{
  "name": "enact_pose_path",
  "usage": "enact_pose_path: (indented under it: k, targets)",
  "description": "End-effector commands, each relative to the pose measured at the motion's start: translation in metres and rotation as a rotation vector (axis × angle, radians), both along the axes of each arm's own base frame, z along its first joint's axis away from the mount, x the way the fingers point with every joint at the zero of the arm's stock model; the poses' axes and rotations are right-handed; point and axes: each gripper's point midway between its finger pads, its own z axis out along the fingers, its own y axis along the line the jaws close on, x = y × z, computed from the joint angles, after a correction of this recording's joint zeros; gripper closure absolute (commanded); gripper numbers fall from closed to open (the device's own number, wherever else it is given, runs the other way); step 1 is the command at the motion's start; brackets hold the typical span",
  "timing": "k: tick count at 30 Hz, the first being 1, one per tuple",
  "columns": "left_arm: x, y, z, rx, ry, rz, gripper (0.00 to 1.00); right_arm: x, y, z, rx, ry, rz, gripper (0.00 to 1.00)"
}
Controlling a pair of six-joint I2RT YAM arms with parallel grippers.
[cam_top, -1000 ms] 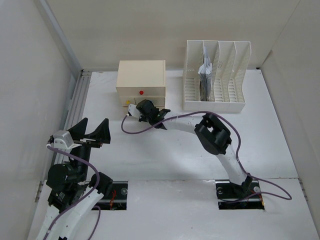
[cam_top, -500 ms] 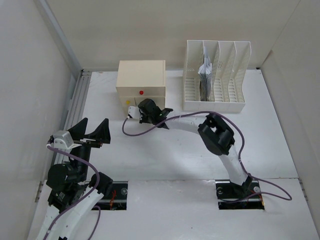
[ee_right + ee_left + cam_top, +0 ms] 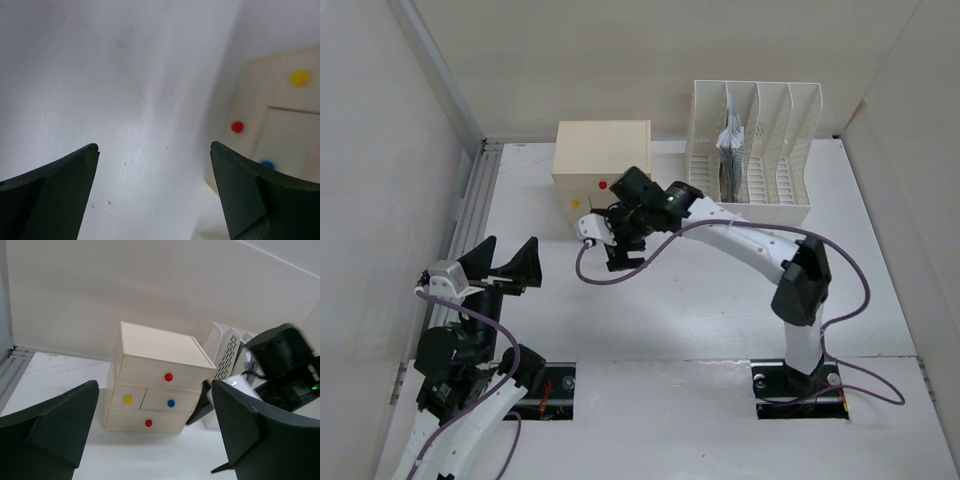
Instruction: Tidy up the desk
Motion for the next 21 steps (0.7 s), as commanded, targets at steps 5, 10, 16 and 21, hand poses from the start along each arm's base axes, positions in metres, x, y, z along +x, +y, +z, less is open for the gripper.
enact_pose_path:
  k: [5,10,16,21]
  targets:
    - [-0.003,0.003,0.009,-0.021,-0.039,0.007,0.05,0.093,-0.072,0.172,0.478,-0.349,-0.77,0.0]
    - [0.003,0.0,0.003,-0.006,-0.015,0.007,0.04,0.127,-0.177,0.234,0.658,-0.575,-1.318,0.0]
    - [0.008,0.0,-0.001,-0.011,0.007,0.024,0.0,0.146,-0.274,0.206,0.618,-0.578,-1.501,0.0]
    - [0.016,-0.003,-0.009,-0.001,0.044,0.031,0.0,0.123,-0.304,0.195,0.742,-0.453,-1.408,0.0]
